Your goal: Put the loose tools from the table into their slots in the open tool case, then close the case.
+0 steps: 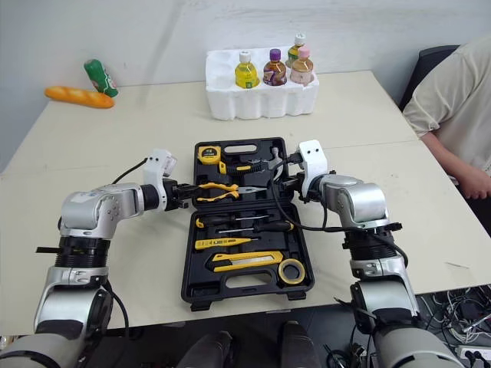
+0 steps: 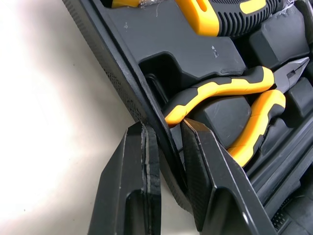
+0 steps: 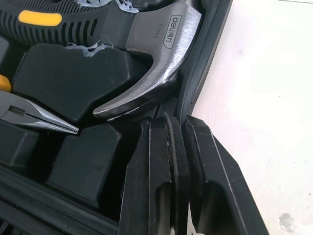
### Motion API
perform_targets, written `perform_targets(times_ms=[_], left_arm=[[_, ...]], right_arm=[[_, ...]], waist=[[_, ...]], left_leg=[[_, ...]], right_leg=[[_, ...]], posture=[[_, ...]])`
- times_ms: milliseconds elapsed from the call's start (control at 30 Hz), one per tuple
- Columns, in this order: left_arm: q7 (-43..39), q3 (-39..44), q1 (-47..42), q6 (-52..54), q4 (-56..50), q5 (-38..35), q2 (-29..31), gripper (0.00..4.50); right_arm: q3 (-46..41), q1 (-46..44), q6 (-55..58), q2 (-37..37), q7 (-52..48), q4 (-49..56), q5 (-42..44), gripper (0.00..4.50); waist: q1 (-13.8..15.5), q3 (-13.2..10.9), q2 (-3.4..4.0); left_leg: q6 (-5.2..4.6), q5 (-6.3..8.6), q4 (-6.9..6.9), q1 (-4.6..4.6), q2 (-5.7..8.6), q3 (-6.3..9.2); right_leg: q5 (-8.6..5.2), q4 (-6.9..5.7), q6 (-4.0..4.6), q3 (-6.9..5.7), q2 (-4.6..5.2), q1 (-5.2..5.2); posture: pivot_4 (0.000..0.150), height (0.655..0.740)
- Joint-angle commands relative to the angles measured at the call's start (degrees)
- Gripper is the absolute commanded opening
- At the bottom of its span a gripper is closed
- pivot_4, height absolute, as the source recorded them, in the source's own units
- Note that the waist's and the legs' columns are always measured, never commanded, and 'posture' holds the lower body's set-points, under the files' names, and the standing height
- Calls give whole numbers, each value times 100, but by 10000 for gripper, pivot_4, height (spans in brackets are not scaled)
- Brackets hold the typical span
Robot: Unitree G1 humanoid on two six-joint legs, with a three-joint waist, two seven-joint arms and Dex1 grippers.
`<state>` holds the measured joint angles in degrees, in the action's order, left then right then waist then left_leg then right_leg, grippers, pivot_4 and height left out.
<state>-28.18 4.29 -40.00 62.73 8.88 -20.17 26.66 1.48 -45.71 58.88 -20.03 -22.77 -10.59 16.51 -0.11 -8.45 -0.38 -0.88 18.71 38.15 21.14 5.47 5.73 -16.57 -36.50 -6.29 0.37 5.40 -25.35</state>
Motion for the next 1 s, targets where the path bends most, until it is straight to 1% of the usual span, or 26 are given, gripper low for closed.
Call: perform_targets(times_ms=[33,367,633,800,967,1000], left_arm=[[-160,-317,240,175,-172,-68,-67,3937],[-152,-268,314,15,-323,-80,-168,3908],[-119,-173,401,204,-508,-155,-282,3387],[-206,-44,252,-214,-552,-182,-352,3385],[-209,277,-109,-342,-575,-417,-561,2615],[-249,258,-145,-526,-623,-368,-578,2261]], right_arm=[[70,184,80,-12,-45,23,-46,0],[139,270,81,-97,-54,207,-108,0],[70,194,100,28,25,431,-101,0],[206,251,-478,115,21,824,-246,0],[153,300,-1462,228,71,993,-473,0],[134,302,-1691,259,74,995,-514,0]], waist=[[1,3,1],[9,6,0],[9,6,0],[10,5,0],[6,-7,3],[3,-9,3]], left_leg=[[0,0,0,0,0,1],[-1,0,0,-1,1,3],[-1,0,-1,1,3,4],[0,0,-2,3,3,3],[-1,-2,1,17,6,2],[-1,-2,2,21,6,2]], right_leg=[[0,0,0,0,0,0],[0,1,0,0,1,2],[0,3,0,0,2,2],[0,5,0,0,2,1],[0,5,0,1,2,-10],[0,5,0,1,2,-15]], posture=[[1500,7374],[1500,7374],[1500,7374],[1500,7374],[1500,7374],[1500,7374]])
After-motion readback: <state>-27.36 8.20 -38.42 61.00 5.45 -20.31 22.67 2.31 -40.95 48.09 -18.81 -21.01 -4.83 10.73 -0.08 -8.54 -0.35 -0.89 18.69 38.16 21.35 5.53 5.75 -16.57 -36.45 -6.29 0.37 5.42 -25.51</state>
